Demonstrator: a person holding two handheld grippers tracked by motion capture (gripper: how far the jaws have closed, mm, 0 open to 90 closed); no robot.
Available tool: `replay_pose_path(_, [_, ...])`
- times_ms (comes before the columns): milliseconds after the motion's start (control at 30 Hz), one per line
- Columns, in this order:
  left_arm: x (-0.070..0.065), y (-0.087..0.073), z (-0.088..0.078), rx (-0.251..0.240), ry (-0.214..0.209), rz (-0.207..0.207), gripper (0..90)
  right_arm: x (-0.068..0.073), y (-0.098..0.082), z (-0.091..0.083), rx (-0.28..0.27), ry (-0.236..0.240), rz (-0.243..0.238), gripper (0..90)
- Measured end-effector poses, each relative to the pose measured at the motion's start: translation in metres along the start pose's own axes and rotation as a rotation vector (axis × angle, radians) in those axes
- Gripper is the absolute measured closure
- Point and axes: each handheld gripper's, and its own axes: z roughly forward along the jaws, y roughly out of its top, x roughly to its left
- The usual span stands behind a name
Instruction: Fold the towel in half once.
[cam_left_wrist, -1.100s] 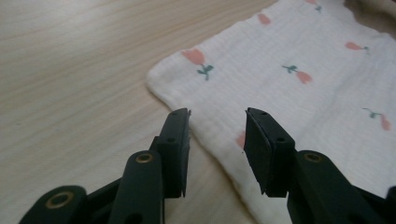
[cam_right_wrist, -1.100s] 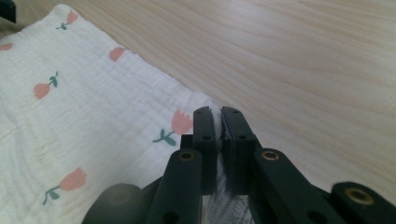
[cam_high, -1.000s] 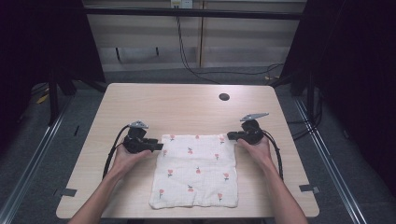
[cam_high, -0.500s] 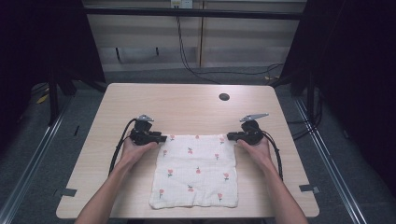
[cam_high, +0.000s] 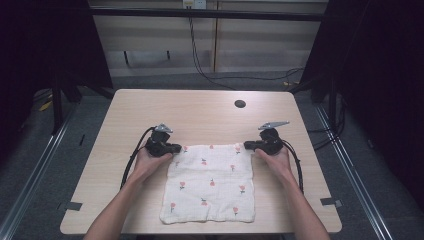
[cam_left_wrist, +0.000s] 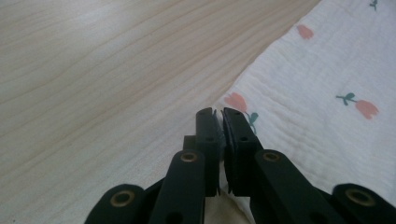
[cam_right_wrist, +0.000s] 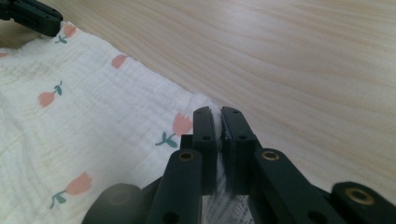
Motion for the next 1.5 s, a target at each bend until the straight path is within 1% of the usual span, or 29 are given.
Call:
replay_pose_path(33, [0.001, 0.0, -0.001, -0.014, -0.011, -0.013, 86.3, 0.0, 0.002, -0.002, -0.008, 0.002, 0.002, 85.7])
replay_pose_path(67, [0.003, 0.001, -0.007, -0.031, -0.032, -0.022, 86.4, 0.0, 0.003, -0.004, -0.009, 0.007, 0.007, 86.0])
replay_pose_path(100, [0.003, 0.001, -0.007, -0.031, -0.032, -0.022, 86.4, 0.0, 0.003, -0.004, -0.009, 0.007, 0.007, 86.0])
replay_pose_path(167, [0.001, 0.002, -0.016, -0.085, -0.073, -0.037, 86.4, 0.0, 0.006, -0.007, -0.01, 0.026, 0.0, 86.5])
replay_pose_path(200, [-0.002, 0.003, -0.021, -0.088, -0.084, -0.022, 86.4, 0.0, 0.006, -0.007, -0.01, 0.026, 0.0, 86.5])
replay_pose_path(233, [-0.007, 0.006, -0.028, -0.085, -0.089, 0.005, 86.4, 0.001, 0.007, -0.011, -0.019, 0.044, 0.001, 86.6])
replay_pose_path(333, [-0.008, 0.009, -0.032, -0.076, -0.074, 0.008, 86.6, 0.0, 0.009, -0.015, -0.036, 0.059, 0.005, 86.6])
replay_pose_path(367, [-0.005, 0.01, -0.039, -0.089, -0.089, -0.015, 86.6, 0.0, 0.011, -0.021, -0.07, 0.089, 0.025, 86.6])
replay_pose_path(400, [-0.004, 0.011, -0.042, -0.104, -0.095, -0.017, 86.6, 0.0, 0.013, -0.024, -0.082, 0.096, 0.027, 86.6])
replay_pose_path(433, [-0.004, 0.011, -0.042, -0.104, -0.095, -0.017, 86.6, 0.0, 0.013, -0.024, -0.082, 0.096, 0.027, 86.6])
replay_pose_path(500, [-0.002, 0.013, -0.048, -0.127, -0.1, -0.014, 86.6, 0.002, 0.017, -0.031, -0.075, 0.102, -0.003, 86.7])
replay_pose_path(567, [-0.001, 0.017, -0.054, -0.146, -0.101, -0.014, 86.7, 0.003, 0.02, -0.033, -0.079, 0.101, -0.004, 86.6])
replay_pose_path(600, [-0.001, 0.019, -0.056, -0.153, -0.092, -0.016, 86.8, 0.003, 0.022, -0.035, -0.083, 0.1, -0.011, 86.7])
replay_pose_path(633, [0.0, 0.023, -0.059, -0.165, -0.099, -0.017, 86.9, 0.004, 0.026, -0.038, -0.096, 0.103, -0.015, 86.7])
replay_pose_path(733, [0.0, 0.027, -0.061, -0.17, -0.103, -0.01, 86.8, 0.004, 0.03, -0.038, -0.103, 0.107, -0.019, 86.7])
replay_pose_path(767, [0.001, 0.031, -0.064, -0.169, -0.103, -0.009, 86.8, 0.006, 0.033, -0.039, -0.095, 0.104, -0.026, 86.7])
replay_pose_path(867, [0.001, 0.033, -0.067, -0.174, -0.1, -0.002, 86.8, 0.006, 0.036, -0.039, -0.096, 0.101, -0.028, 86.7])
replay_pose_path(900, [0.002, 0.034, -0.069, -0.184, -0.1, -0.009, 86.8, 0.006, 0.039, -0.04, -0.106, 0.095, -0.026, 86.8])
replay_pose_path(933, [0.002, 0.034, -0.069, -0.184, -0.1, -0.009, 86.8, 0.006, 0.039, -0.04, -0.106, 0.095, -0.026, 86.8])
replay_pose_path(967, [0.003, 0.034, -0.07, -0.185, -0.093, -0.012, 86.8, 0.005, 0.042, -0.041, -0.102, 0.083, -0.031, 87.0])
replay_pose_path(1067, [0.008, 0.034, -0.073, -0.21, -0.112, -0.018, 86.8, 0.004, 0.046, -0.043, -0.109, 0.08, -0.03, 87.1])
replay_pose_path(1100, [0.009, 0.035, -0.074, -0.217, -0.108, -0.021, 86.8, 0.004, 0.05, -0.046, -0.124, 0.078, -0.027, 87.1])
replay_pose_path(1200, [0.008, 0.035, -0.074, -0.225, -0.114, -0.013, 86.8, 0.004, 0.052, -0.05, -0.142, 0.072, -0.028, 87.0])
replay_pose_path(1233, [0.005, 0.033, -0.074, -0.232, -0.102, 0.0, 86.8, 0.005, 0.052, -0.054, -0.16, 0.084, -0.029, 87.1])
replay_pose_path(1300, [0.002, 0.031, -0.076, -0.227, -0.106, 0.011, 86.8, 0.006, 0.049, -0.056, -0.163, 0.088, -0.036, 87.1])
replay_pose_path(1400, [-0.001, 0.028, -0.08, -0.22, -0.116, 0.018, 86.8, 0.008, 0.045, -0.058, -0.15, 0.088, -0.042, 87.1])
replay_pose_path(1433, [-0.003, 0.026, -0.082, -0.222, -0.118, 0.024, 86.8, 0.011, 0.04, -0.063, -0.151, 0.087, -0.029, 87.1])
replay_pose_path(1467, [-0.005, 0.025, -0.085, -0.218, -0.117, 0.027, 86.8, 0.011, 0.04, -0.063, -0.151, 0.087, -0.029, 87.1])
replay_pose_path(1500, [-0.008, 0.023, -0.091, -0.221, -0.122, 0.036, 86.8, 0.015, 0.036, -0.068, -0.16, 0.108, -0.029, 87.1])
